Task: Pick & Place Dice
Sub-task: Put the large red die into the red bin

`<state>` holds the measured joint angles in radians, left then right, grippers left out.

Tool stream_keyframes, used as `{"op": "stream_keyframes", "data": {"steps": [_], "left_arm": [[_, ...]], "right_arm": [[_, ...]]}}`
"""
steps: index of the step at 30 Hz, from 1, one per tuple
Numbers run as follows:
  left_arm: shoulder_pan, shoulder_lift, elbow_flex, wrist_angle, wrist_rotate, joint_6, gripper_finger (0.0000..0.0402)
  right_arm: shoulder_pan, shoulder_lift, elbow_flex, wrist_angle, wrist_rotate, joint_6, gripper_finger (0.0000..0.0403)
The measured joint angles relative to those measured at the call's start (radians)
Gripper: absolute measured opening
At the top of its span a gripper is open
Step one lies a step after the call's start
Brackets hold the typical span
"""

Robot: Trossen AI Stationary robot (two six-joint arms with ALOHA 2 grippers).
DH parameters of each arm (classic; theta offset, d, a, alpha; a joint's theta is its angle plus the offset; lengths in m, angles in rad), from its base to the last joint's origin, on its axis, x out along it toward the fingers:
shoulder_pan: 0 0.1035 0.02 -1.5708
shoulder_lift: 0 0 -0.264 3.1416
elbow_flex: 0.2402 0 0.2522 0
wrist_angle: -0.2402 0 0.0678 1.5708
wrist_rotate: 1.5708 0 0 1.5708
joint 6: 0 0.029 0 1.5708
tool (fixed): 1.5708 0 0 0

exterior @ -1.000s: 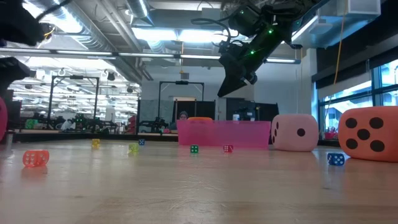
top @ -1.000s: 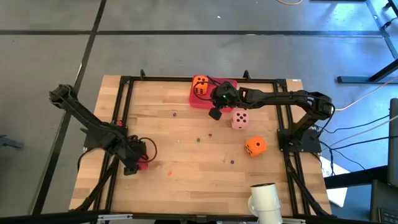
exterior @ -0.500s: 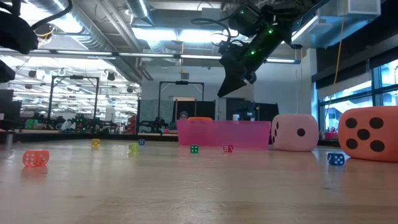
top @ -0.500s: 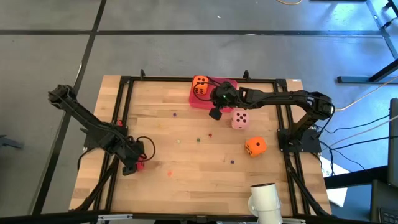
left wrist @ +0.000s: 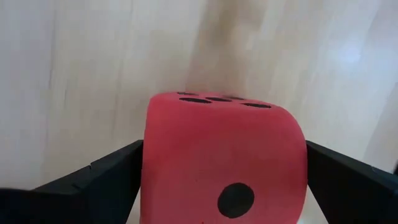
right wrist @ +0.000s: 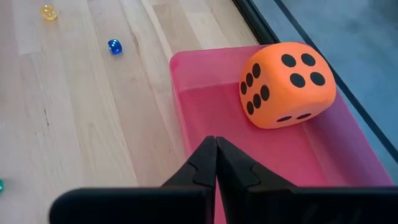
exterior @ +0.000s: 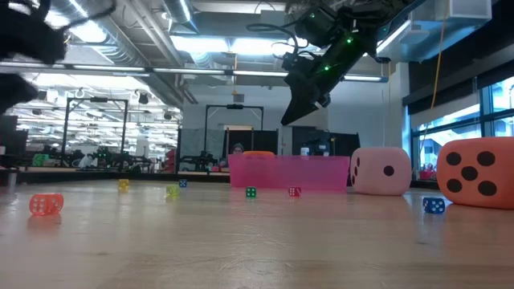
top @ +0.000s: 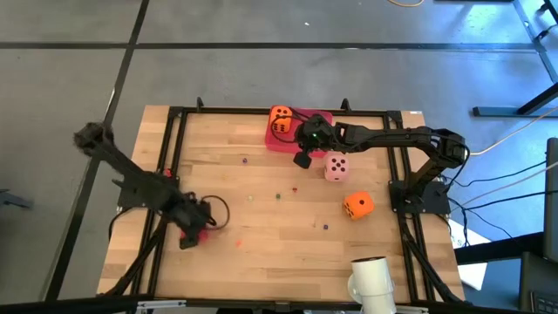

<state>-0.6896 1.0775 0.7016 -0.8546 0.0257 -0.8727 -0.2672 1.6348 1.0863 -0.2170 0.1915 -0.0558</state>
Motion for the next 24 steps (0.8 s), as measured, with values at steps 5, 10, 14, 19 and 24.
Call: {"op": "stream_keyframes", "data": {"steps": [5, 10, 14, 19, 24], "left_arm": [[0.026, -0.029, 0.114, -0.043, -0.15, 0.113, 0.04], [0.095, -0.023, 0.157, -0.064, -0.297, 0.251, 0.04], [0.199, -0.024, 0.162, -0.032, -0.405, 0.32, 0.04], [0.383, -0.025, 0.162, 0.055, -0.427, 0.419, 0.04], [0.559, -0.017, 0.162, 0.237, -0.42, 0.662, 0.04]], "right_arm": [[0.0, 0.0, 0.0, 0.0, 0.0, -0.012, 0.0009], [0.0, 0.0, 0.0, 0.0, 0.0, -0.041, 0.0009], [-0.001, 0.0, 0.0, 0.0, 0.003, -0.063, 0.0009], [0.0, 0.0, 0.0, -0.001, 0.003, -0.121, 0.0009], [0.0, -0.025, -0.001, -0.02, 0.09, -0.181, 0.0009]]}}
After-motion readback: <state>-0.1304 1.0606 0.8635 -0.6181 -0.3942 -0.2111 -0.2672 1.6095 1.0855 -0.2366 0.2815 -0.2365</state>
